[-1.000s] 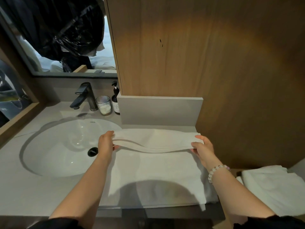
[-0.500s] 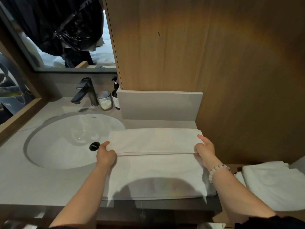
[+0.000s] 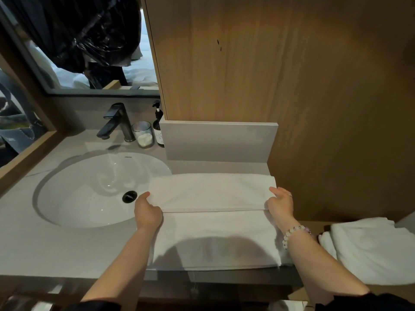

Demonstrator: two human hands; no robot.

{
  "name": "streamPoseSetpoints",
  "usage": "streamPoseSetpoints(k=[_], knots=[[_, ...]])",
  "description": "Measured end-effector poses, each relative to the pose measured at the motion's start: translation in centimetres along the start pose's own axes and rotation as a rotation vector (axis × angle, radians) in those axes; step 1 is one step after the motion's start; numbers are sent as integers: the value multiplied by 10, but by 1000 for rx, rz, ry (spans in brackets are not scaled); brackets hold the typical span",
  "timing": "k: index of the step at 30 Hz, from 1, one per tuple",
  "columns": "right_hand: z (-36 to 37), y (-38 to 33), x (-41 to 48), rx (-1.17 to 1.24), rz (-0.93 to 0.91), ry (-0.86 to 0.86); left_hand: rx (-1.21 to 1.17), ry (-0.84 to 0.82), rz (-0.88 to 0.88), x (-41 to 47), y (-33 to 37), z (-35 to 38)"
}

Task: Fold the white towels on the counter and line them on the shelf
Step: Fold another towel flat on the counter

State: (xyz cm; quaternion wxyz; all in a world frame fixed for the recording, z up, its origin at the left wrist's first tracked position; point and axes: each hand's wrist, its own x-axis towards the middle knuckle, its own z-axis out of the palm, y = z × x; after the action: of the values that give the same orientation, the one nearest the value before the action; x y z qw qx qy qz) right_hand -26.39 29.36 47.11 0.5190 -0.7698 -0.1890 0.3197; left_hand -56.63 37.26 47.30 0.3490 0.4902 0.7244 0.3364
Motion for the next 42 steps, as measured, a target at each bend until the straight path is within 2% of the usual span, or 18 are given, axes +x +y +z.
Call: streamPoseSetpoints(k=[2, 4, 6, 8, 10, 12, 14, 17, 21, 31, 38, 42], knots=[[-4, -5, -5, -193, -58, 29, 96, 31, 9, 0, 2, 2], [-6, -16, -15, -562, -206, 83, 367, 104, 43, -4, 10, 2], [1, -28, -20, -796, -402, 84, 582, 162, 264, -3, 20, 7], [21, -37, -24, -917, -598, -31, 699, 56, 528, 2, 27, 22], [47, -41, -25, -1028, -765, -224, 823, -188, 655, 1, 39, 40], [71, -35, -27, -1124, -822, -387, 974, -384, 691, -6, 46, 59], [84, -22, -26, -1197, -813, -481, 1040, -459, 729, -13, 47, 73], [81, -3, -20, -1160, -945, -411, 1014, -495, 726, -11, 32, 79], [54, -1, 3, -1171, -767, -506, 923, -435, 731, -7, 21, 69], [11, 1, 16, -1292, -516, -276, 866, -286, 436, 5, 0, 28], [10, -11, 9, -1372, -444, -348, 953, -309, 383, -4, 0, 13], [12, 2, -25, -1277, -567, -364, 903, -332, 400, -20, -5, 9]])
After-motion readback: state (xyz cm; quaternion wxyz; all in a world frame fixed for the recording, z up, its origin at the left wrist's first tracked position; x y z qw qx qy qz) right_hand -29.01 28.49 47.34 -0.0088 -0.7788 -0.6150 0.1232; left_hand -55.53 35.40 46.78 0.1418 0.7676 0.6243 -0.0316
